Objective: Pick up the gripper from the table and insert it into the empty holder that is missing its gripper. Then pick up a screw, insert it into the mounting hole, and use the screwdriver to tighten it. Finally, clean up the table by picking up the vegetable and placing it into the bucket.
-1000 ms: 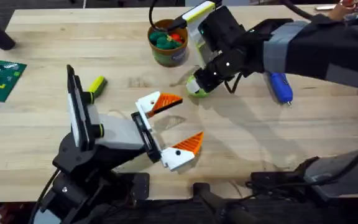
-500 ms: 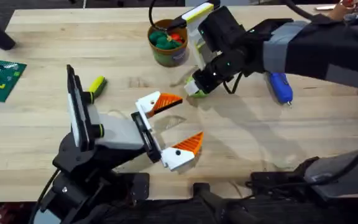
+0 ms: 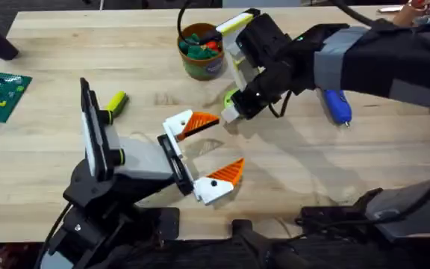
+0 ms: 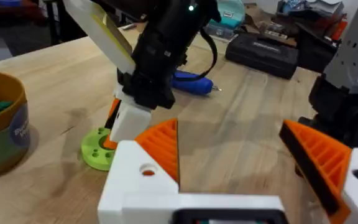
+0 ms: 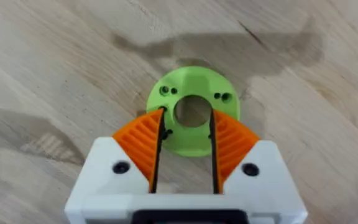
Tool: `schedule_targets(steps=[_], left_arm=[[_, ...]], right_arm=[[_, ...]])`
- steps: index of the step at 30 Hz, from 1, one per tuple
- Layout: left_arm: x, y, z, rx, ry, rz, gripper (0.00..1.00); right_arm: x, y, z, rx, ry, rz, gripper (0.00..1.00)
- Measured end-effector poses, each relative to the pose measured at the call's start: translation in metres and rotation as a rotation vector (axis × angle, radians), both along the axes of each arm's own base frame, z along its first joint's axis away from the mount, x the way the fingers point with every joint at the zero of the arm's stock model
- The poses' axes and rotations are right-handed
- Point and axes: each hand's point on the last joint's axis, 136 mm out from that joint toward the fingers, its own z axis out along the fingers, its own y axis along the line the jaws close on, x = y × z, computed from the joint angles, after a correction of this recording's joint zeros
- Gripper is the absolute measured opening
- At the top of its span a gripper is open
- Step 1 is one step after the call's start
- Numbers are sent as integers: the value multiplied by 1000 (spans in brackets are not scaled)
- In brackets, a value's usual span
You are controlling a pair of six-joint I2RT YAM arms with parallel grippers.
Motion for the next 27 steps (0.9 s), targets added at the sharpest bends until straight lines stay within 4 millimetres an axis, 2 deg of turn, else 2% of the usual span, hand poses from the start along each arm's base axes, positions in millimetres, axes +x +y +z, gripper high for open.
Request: schedule_targets(steps=[24, 25, 27], left_arm=[[0, 0, 0, 0, 0, 0, 986], [0, 0, 0, 0, 0, 0, 986], [0, 0, 0, 0, 0, 0, 988]], right_arm=[[-2, 3, -5, -19, -6, 22, 428], [-1, 3, -5, -20, -7, 23, 412], [0, 2, -4, -26, -13, 23, 310]])
